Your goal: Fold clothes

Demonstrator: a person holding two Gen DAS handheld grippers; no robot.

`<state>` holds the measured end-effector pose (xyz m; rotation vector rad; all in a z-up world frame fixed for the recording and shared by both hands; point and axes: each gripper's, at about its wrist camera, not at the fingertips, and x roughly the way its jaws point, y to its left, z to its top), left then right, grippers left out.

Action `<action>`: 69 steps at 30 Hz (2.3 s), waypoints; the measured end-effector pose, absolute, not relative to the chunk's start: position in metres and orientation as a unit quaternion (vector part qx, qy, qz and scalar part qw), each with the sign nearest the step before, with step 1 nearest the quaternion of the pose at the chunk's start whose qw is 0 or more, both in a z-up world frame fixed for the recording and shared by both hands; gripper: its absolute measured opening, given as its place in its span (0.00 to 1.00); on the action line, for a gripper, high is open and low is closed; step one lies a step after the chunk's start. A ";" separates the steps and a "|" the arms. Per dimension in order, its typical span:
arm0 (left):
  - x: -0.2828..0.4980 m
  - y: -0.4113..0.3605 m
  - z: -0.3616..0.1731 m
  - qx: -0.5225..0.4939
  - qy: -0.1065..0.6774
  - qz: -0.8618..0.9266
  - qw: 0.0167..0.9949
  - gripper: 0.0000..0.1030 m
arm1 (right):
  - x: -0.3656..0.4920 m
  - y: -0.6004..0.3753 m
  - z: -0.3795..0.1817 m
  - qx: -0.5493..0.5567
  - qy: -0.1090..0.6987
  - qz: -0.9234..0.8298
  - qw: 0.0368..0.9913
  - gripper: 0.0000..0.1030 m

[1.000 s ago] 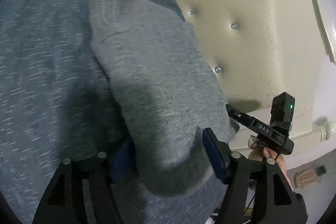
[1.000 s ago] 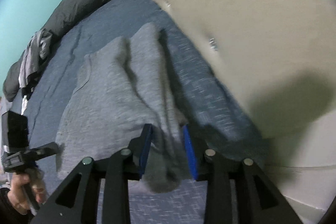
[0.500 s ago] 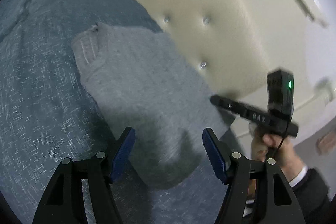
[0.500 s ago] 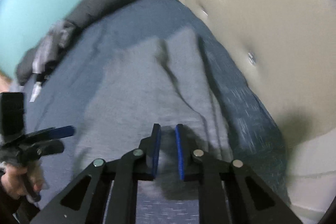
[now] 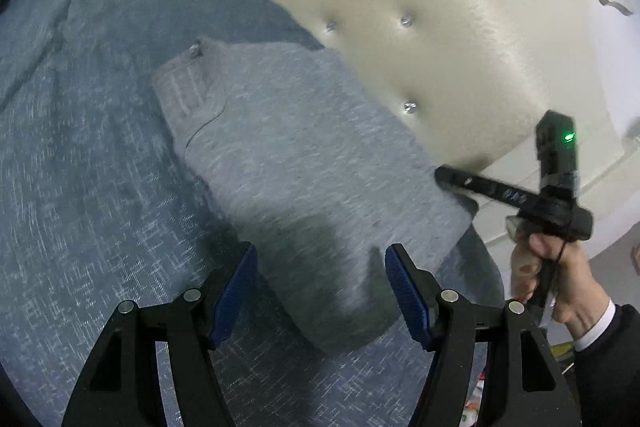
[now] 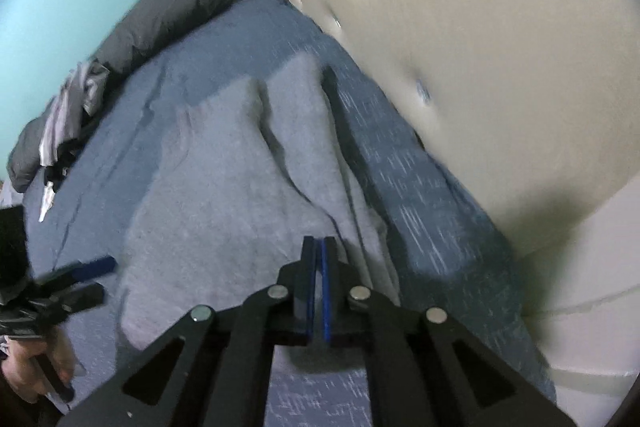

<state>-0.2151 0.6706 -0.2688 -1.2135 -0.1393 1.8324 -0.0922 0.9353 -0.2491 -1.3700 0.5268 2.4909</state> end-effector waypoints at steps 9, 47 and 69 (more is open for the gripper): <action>-0.207 0.666 -0.285 -0.498 -0.027 0.747 0.440 0.68 | -0.063 0.945 -0.252 -0.436 0.206 0.861 0.158 0.01; -0.177 0.575 -0.200 -0.442 -0.016 0.796 0.413 0.69 | -0.038 0.827 -0.176 -0.393 0.188 0.883 0.174 0.01; -0.106 0.496 -0.117 -0.400 -0.018 0.819 0.412 0.69 | 0.024 0.723 -0.105 -0.350 0.163 0.906 0.173 0.01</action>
